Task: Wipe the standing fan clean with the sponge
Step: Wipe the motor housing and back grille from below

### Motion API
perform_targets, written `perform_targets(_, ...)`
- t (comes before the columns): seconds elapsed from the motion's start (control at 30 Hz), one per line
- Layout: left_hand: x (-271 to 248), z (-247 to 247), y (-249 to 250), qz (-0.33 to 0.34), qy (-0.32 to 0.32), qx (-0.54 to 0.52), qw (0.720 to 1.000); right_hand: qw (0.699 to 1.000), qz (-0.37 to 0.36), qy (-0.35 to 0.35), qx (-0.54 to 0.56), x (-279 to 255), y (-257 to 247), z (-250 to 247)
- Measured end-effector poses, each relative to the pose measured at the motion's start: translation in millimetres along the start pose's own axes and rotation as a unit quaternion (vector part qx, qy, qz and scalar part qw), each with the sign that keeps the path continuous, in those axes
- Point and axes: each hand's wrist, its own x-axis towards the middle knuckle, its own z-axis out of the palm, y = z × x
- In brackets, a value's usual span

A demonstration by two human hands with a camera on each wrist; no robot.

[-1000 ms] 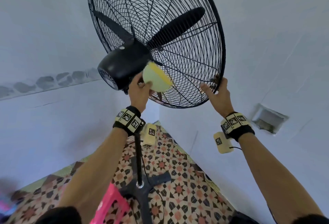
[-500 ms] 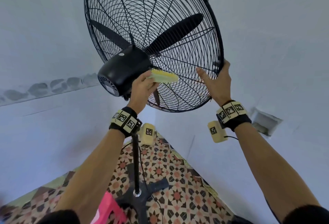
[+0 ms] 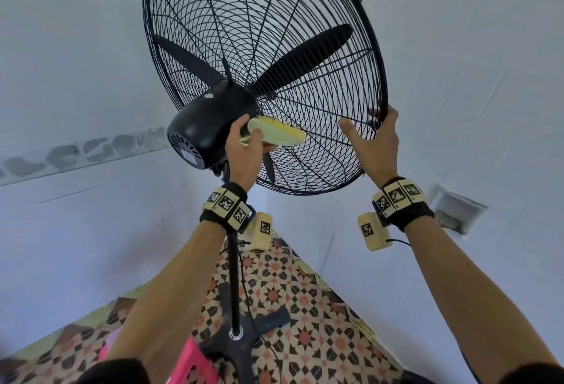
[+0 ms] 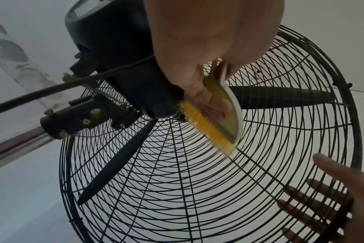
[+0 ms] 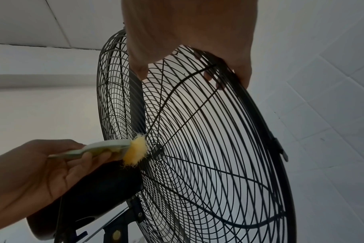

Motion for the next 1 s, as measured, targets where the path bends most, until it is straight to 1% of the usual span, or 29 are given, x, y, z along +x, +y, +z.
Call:
perform_targets(0.1, -3, -5, -14, -0.034, -0.009, 0.064, 0.997, 1.0, 0.002, 0.002, 0.001, 0, 0, 1)
perform_targets(0.17, -4, -11, -19, -0.039, -0.022, 0.112, 0.993, 1.0, 0.0, 0.004, 0.0, 0, 0, 1)
perform_targets(0.3, 2, -13, -10, -0.024, -0.022, 0.115, 0.993, 1.0, -0.001, 0.013, 0.001, -2, 1, 3)
perform_targets(0.37, 4, -9, -10, -0.038, -0.021, 0.123, 0.991, 1.0, 0.0, 0.018, 0.006, -2, 1, 5)
perform_targets(0.47, 1, -2, -17, -0.078, -0.012, 0.145, 0.986, 1.0, 0.0, 0.023, 0.004, -2, 3, 6)
perform_targets(0.53, -2, 1, -21, -0.094, -0.003, 0.117, 0.989, 1.0, -0.004, 0.023, 0.0, -4, 4, 5)
perform_targets(0.6, -6, 2, -16, -0.098, -0.005, 0.064, 0.993, 1.0, -0.007, 0.023, -0.001, -3, 5, 4)
perform_targets(0.7, -10, -6, -1, -0.077, -0.047, -0.035, 0.995, 0.999, -0.007, 0.031, 0.006, -2, 6, 6)
perform_targets(0.73, -10, -8, 4, -0.07, -0.055, -0.054, 0.995, 0.999, -0.007, 0.038, 0.011, -1, 6, 8)
perform_targets(0.87, -12, -11, 7, -0.099, -0.019, -0.098, 0.99, 0.998, -0.016, 0.06, 0.009, -5, 7, 14)
perform_targets(0.93, -15, -10, 7, -0.103, -0.008, -0.114, 0.988, 0.998, -0.017, 0.058, 0.007, -6, 8, 13)
perform_targets(1.0, -14, -8, 7, -0.115, 0.011, -0.154, 0.981, 0.998, -0.019, 0.053, 0.007, -6, 10, 11)
